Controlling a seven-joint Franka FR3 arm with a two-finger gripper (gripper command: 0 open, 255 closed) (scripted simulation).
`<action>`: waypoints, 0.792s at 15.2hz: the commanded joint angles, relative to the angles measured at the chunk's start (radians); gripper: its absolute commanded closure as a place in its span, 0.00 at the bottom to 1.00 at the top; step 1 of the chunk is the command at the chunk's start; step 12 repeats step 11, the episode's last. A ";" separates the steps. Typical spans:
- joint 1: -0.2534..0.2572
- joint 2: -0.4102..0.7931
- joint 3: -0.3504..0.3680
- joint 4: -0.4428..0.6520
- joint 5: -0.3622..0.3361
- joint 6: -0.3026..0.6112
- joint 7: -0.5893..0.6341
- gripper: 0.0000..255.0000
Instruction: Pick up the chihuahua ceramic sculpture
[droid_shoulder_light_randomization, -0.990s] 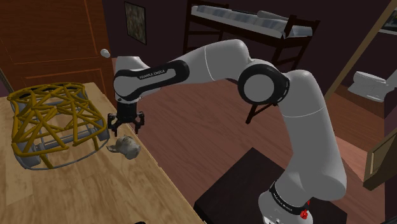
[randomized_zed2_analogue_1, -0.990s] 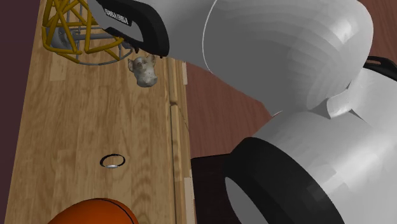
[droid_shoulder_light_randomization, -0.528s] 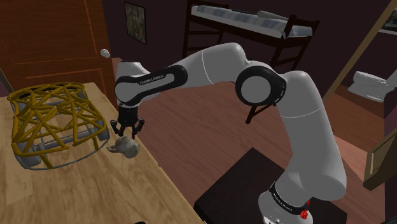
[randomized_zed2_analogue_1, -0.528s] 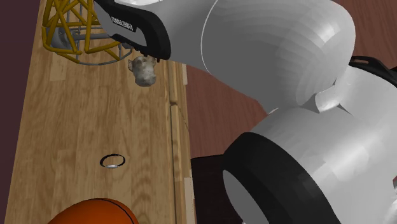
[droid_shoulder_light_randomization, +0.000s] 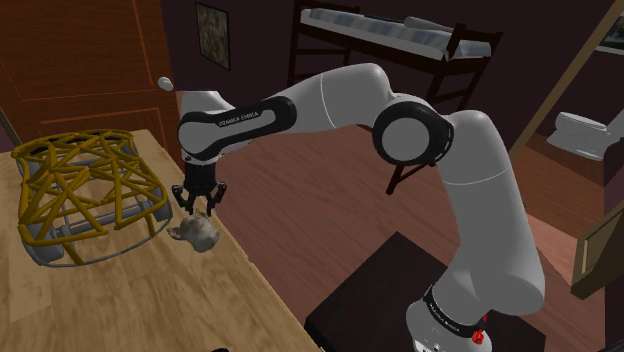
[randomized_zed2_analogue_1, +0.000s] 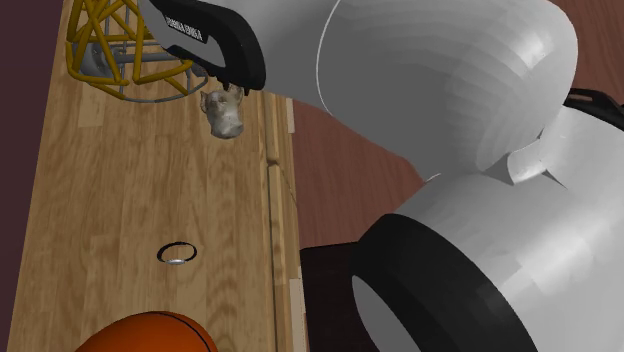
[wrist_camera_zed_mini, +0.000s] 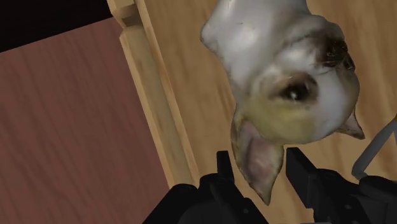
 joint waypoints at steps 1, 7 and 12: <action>-0.001 -0.015 0.002 0.008 0.002 -0.019 0.004 1.00; -0.002 -0.046 0.004 0.040 0.003 -0.080 0.013 1.00; -0.002 -0.055 0.005 0.055 0.003 -0.103 0.017 1.00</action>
